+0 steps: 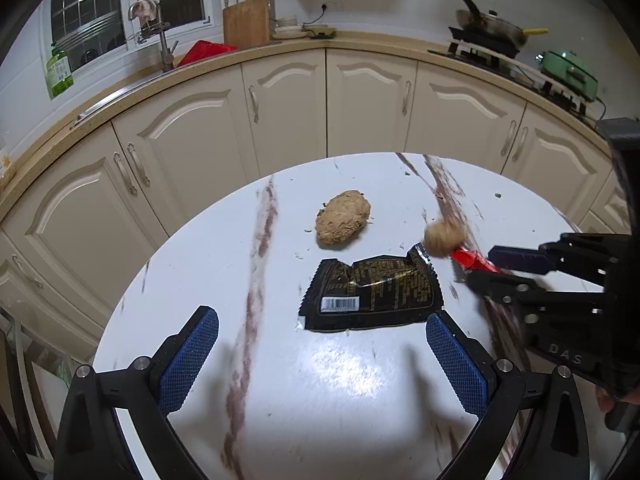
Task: Collect trash
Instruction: 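Grasp the black snack packet with the left gripper while the right grasps the red wrapper, then carry the black packet and red wrapper to the blue bucket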
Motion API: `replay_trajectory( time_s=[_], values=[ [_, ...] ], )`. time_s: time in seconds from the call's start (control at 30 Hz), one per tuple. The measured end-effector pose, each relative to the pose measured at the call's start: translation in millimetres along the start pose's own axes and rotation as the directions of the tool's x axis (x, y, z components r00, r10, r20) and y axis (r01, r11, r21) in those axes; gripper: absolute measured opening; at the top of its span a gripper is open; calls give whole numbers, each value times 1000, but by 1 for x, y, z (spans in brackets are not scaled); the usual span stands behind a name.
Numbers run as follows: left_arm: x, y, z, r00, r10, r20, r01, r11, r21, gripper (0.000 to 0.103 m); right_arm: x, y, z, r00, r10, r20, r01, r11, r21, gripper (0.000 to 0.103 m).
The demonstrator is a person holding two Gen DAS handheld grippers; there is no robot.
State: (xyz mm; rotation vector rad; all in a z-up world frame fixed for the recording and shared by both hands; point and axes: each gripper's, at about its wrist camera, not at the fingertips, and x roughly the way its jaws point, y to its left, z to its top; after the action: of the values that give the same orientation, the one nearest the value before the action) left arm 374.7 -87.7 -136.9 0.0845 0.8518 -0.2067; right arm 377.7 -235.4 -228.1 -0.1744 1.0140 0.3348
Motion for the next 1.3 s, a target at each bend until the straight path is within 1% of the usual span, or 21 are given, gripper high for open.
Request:
replay_trajectory(
  time_s=[0.07,0.13,0.3,0.5,0.57,0.6,0.63,0.67,0.73,0.77,0.8,0.93,1.0,1.1,1.2,1.3],
  values=[
    [3,-4,-2,1000,-4,-1,5,1000,5,102,-3,-3,-1,1000,20,0,-20,1000,8,19],
    [7,-8,-1,1000,-6,0,6,1000,22,102,-8,-9,-4,999,50,16,-51,998,39,10],
    [25,-26,1,999,2,-32,1,997,78,102,-19,-24,-14,995,98,35,-102,988,114,9],
    [59,-42,12,997,29,-65,-24,997,73,102,-23,-30,-23,990,132,52,-139,977,159,9],
    [65,-41,17,998,23,-57,-19,998,59,97,-25,-29,-25,990,134,53,-141,977,163,9],
    [66,-39,17,999,-7,-53,10,999,49,83,-25,-30,-26,989,138,54,-145,976,164,9],
    [68,-36,17,998,-34,-46,36,999,35,78,-25,-30,-26,989,140,55,-148,975,165,9],
    [69,-36,17,998,-37,-47,38,999,33,77,-25,-29,-27,988,143,56,-150,974,168,9],
    [70,-37,17,998,-55,-38,57,998,38,67,-25,-29,-27,987,147,59,-156,972,178,9],
    [70,-38,16,998,-59,-35,60,997,42,64,-25,-29,-28,987,150,61,-159,970,184,9],
    [70,-39,16,997,-72,-29,73,996,45,57,-26,-29,-28,986,152,63,-162,968,191,9],
    [69,-36,11,994,-110,-19,110,994,23,50,-31,-27,-33,985,156,72,-167,964,208,8],
    [66,-35,7,992,-122,-12,123,992,15,48,-35,-28,-36,985,154,79,-167,961,219,8],
    [54,-34,1,989,-146,-1,146,989,-1,45,-43,-31,-42,983,157,95,-175,954,241,8],
    [40,-41,-5,986,-165,3,165,986,-8,38,-56,-33,-47,982,149,113,-174,952,253,8],
    [22,-46,-13,984,-176,14,176,984,-9,38,-70,-34,-51,981,139,135,-170,951,259,8]
  ],
)
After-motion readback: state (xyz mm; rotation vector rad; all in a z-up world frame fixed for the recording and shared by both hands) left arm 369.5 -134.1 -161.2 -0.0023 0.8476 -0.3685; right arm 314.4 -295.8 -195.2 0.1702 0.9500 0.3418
